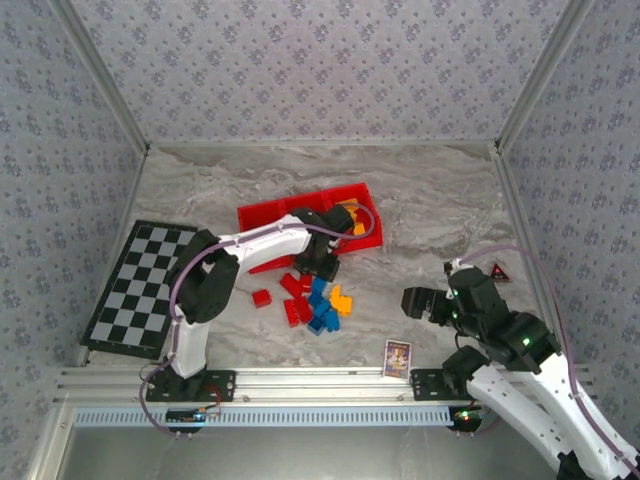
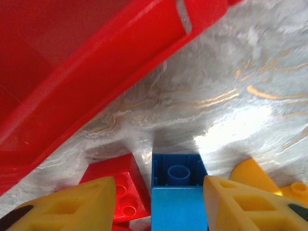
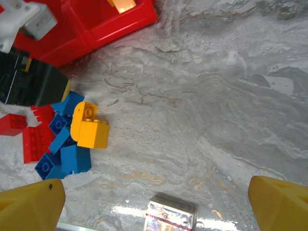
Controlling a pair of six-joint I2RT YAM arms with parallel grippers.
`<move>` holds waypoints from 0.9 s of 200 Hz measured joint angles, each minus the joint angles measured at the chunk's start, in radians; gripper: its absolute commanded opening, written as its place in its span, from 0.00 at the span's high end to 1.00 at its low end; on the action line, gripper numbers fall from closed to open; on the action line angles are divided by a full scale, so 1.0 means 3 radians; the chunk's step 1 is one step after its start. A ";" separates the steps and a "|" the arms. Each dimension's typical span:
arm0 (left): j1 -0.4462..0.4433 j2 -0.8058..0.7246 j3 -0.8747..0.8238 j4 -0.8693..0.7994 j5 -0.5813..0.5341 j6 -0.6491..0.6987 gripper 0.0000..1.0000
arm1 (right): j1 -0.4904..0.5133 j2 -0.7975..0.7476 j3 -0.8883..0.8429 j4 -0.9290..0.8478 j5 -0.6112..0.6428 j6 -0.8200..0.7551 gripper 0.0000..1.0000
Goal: Sort the legos into containers by color
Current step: Pick up the lego from the center of the table.
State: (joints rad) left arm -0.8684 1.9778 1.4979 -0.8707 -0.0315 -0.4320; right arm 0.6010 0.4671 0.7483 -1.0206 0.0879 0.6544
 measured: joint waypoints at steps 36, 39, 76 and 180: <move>-0.0014 -0.0135 -0.0209 0.0086 0.0074 -0.0037 0.52 | 0.0001 0.0000 0.0000 -0.0011 0.0140 0.0037 0.00; -0.0017 -0.0144 -0.0224 0.0100 0.0076 -0.0042 0.52 | 0.0001 0.0000 0.0000 -0.0011 0.0146 0.0037 0.00; -0.0065 -0.0210 -0.0326 0.0215 0.0078 -0.0113 0.55 | 0.0006 0.0000 0.0001 -0.0019 0.0186 0.0037 0.00; -0.0210 -0.0223 -0.0359 0.0117 -0.0005 -0.0160 0.46 | 0.0055 -0.0009 0.0001 -0.0062 0.0214 0.0050 0.00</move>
State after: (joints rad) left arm -0.9314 1.9110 1.3903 -0.8356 -0.0330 -0.4801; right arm 0.6174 0.4644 0.7486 -1.0393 0.1520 0.6693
